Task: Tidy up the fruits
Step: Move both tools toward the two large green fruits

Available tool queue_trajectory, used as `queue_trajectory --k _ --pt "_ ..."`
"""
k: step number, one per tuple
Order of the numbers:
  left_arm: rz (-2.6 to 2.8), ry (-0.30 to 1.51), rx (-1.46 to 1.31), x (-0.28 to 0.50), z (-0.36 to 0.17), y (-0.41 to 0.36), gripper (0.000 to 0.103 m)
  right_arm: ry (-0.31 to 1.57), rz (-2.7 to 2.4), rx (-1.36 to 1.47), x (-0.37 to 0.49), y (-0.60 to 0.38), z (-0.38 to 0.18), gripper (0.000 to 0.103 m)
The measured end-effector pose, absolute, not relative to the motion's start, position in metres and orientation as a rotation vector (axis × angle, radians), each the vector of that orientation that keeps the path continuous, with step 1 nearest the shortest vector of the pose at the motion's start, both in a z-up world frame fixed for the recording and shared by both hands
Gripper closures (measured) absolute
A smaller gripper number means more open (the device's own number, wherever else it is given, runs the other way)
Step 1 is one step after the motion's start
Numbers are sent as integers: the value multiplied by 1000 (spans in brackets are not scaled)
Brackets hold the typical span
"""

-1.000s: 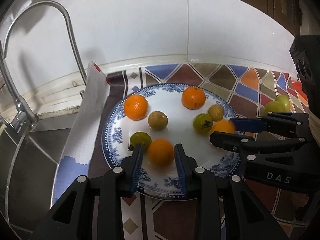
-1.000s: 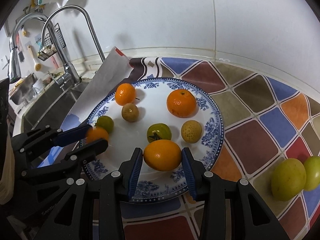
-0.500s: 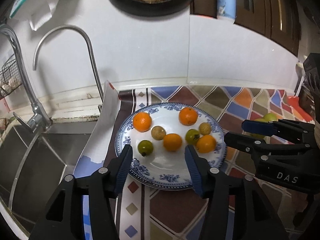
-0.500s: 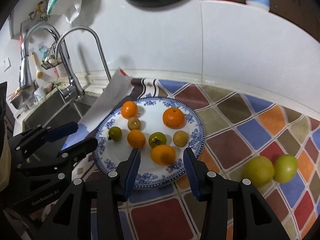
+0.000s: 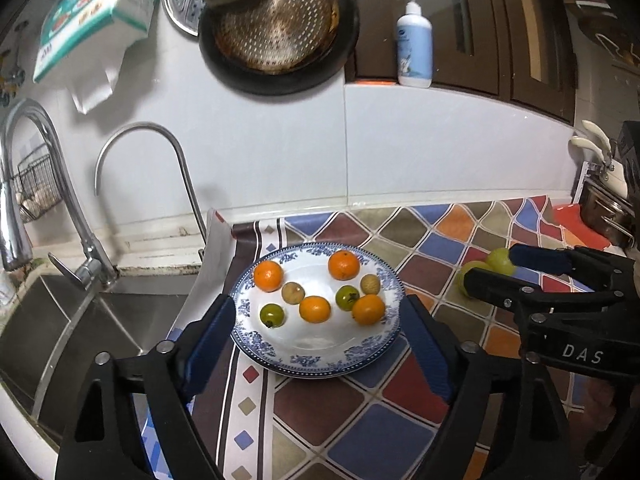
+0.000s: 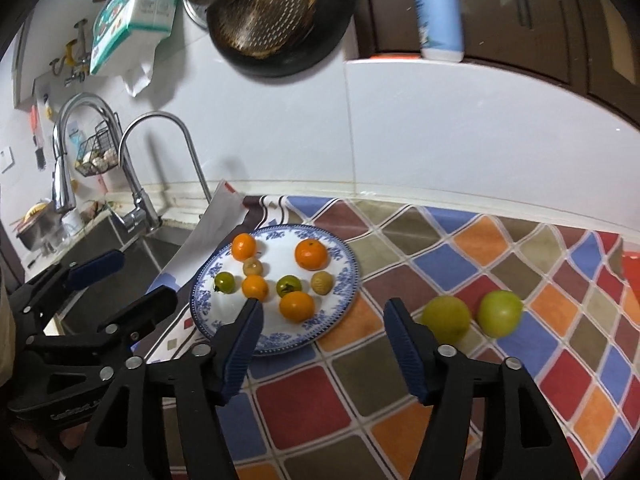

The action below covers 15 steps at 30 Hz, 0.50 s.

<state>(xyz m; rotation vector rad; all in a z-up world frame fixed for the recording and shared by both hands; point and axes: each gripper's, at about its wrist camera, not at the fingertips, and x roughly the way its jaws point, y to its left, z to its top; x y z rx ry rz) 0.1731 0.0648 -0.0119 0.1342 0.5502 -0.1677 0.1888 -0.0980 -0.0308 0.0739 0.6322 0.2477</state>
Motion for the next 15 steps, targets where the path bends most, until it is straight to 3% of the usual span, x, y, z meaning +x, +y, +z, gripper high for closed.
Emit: queue_trajectory --k 6,15 --pt "-166 521 144 158 -3 53 13 591 192 84 169 -115 -20 29" --pt "-167 479 135 143 7 33 10 562 144 69 146 -135 -12 29"
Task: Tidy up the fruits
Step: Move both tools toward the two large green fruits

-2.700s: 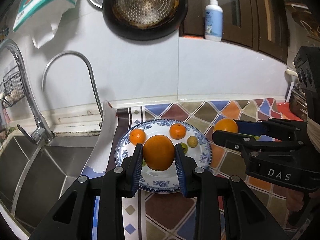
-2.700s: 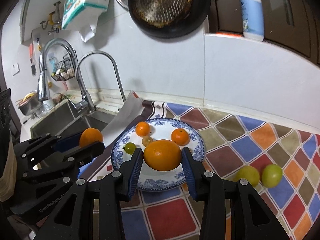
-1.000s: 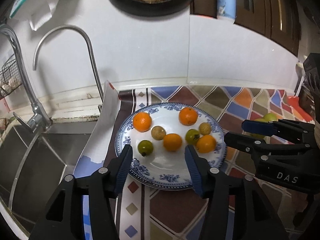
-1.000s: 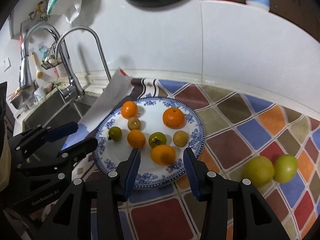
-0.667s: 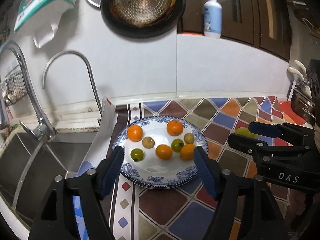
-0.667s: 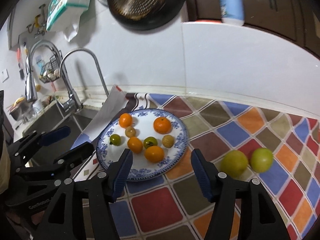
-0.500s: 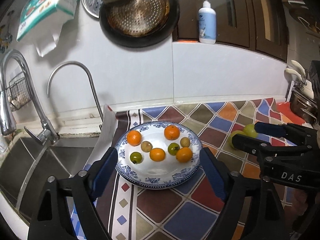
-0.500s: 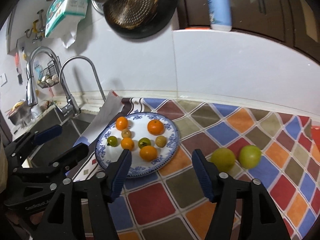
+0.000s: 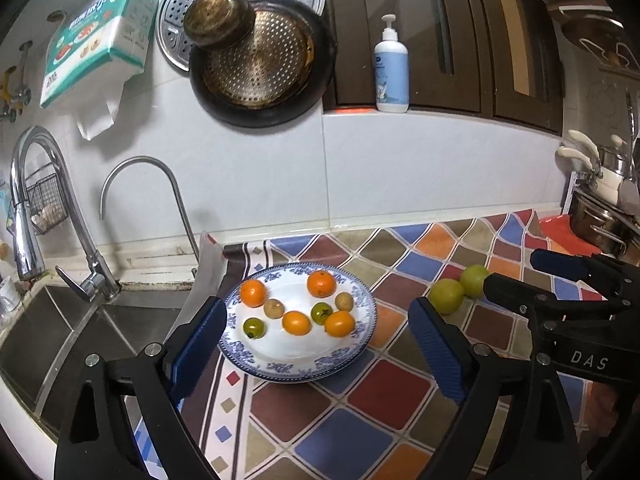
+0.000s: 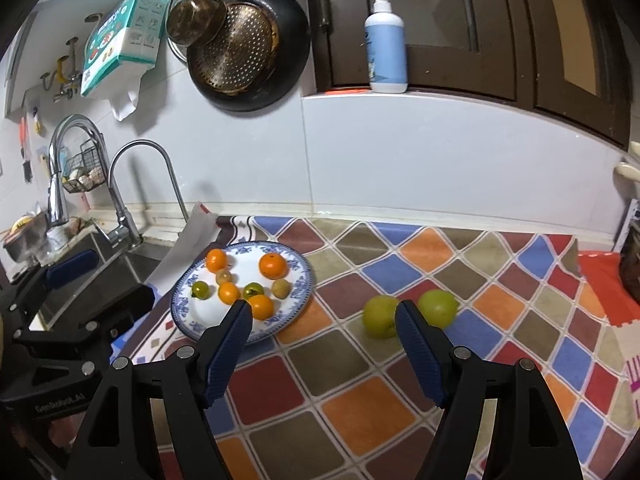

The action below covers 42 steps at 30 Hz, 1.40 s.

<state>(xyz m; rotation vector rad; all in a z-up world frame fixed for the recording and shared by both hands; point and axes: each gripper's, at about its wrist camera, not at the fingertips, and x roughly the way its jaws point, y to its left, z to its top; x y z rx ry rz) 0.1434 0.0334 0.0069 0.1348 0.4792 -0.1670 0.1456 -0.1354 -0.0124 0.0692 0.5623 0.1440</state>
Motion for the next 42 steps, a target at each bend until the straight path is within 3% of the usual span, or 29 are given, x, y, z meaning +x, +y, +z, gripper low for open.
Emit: queue_trajectory --k 27,42 --pt "-290 449 246 151 -9 -67 9 586 116 -65 151 -221 -26 26" --pt "-426 568 372 207 -52 -99 9 720 190 -224 206 -227 -68 26"
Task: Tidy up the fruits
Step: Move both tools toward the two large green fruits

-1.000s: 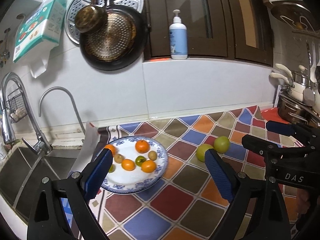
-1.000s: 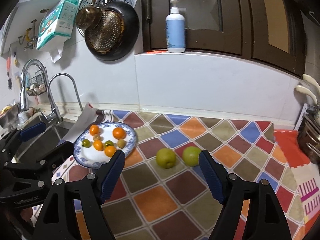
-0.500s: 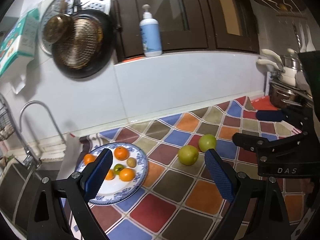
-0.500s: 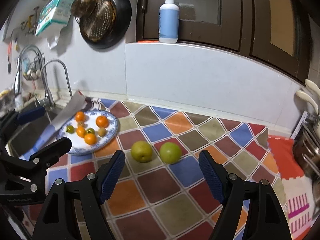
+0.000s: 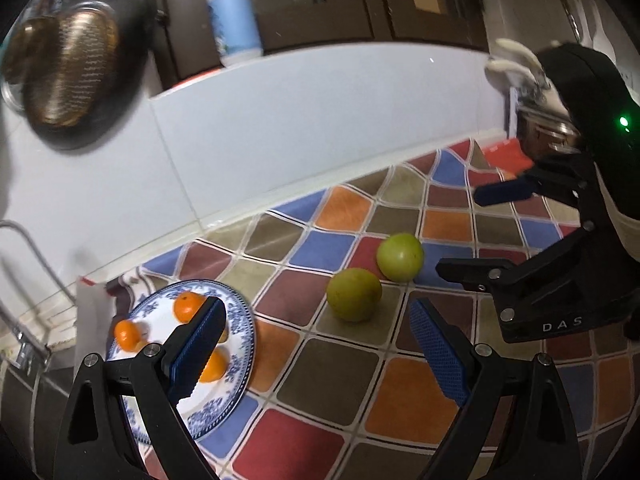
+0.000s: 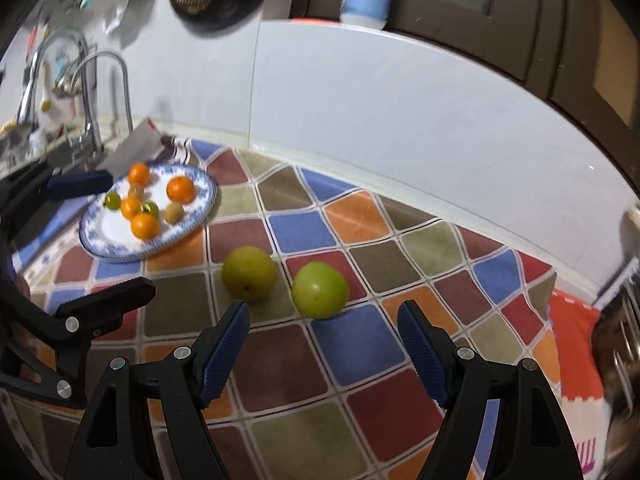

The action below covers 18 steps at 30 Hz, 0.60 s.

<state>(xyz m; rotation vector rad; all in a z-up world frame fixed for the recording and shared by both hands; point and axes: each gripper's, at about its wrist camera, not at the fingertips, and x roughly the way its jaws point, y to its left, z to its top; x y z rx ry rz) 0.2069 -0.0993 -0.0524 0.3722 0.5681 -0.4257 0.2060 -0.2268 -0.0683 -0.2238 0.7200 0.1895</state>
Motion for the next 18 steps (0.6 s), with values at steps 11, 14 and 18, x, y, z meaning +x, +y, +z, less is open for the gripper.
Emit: queue_trajectory --k 11,14,18 --pt "-528 674 383 257 -76 -111 9 859 301 -355 257 -219 -98 26" --pt "-559 712 365 269 -83 -112 10 890 320 -378 268 -217 -107 26" --pt "-582 750 347 279 -90 -114 15 922 332 -386 280 -218 -118 27"
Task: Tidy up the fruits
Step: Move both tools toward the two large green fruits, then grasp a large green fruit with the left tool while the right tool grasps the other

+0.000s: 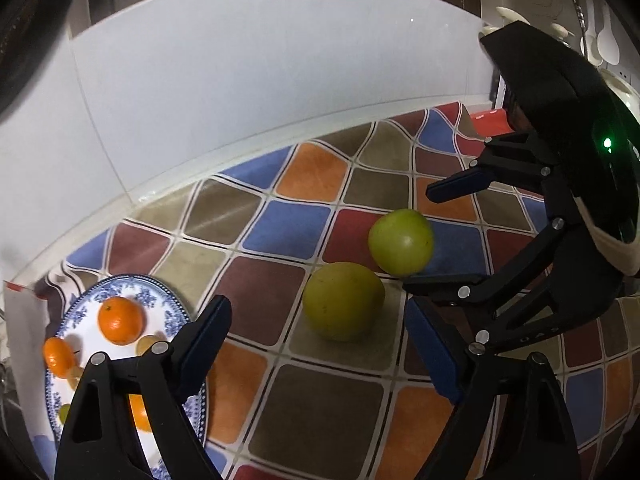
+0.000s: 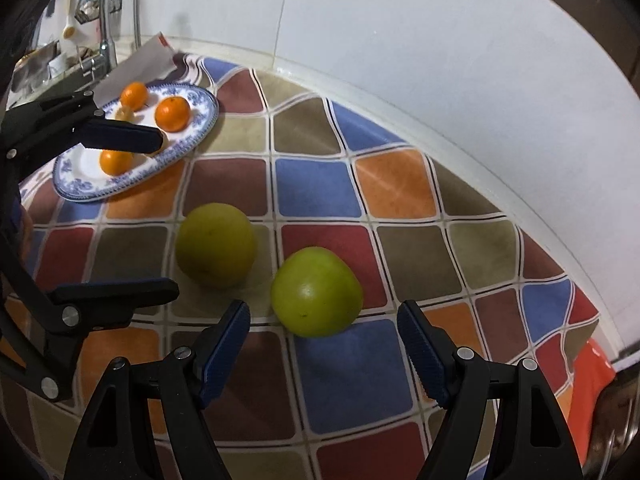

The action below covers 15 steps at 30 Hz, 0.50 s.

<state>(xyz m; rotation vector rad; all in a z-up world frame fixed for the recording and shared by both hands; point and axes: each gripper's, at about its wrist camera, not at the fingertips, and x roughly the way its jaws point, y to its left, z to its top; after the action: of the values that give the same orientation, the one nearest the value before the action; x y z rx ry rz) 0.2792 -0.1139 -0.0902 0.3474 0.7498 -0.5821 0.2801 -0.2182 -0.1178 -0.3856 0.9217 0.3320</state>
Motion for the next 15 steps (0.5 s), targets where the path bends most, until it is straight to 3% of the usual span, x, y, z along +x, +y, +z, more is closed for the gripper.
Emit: queue_trajectory --k 8,15 --pt "-613 788 317 295 -98 -119 32 922 353 -385 291 -219 -127 27" --pt "-653 833 283 300 -105 -121 51 932 385 -334 295 -221 -133 46"
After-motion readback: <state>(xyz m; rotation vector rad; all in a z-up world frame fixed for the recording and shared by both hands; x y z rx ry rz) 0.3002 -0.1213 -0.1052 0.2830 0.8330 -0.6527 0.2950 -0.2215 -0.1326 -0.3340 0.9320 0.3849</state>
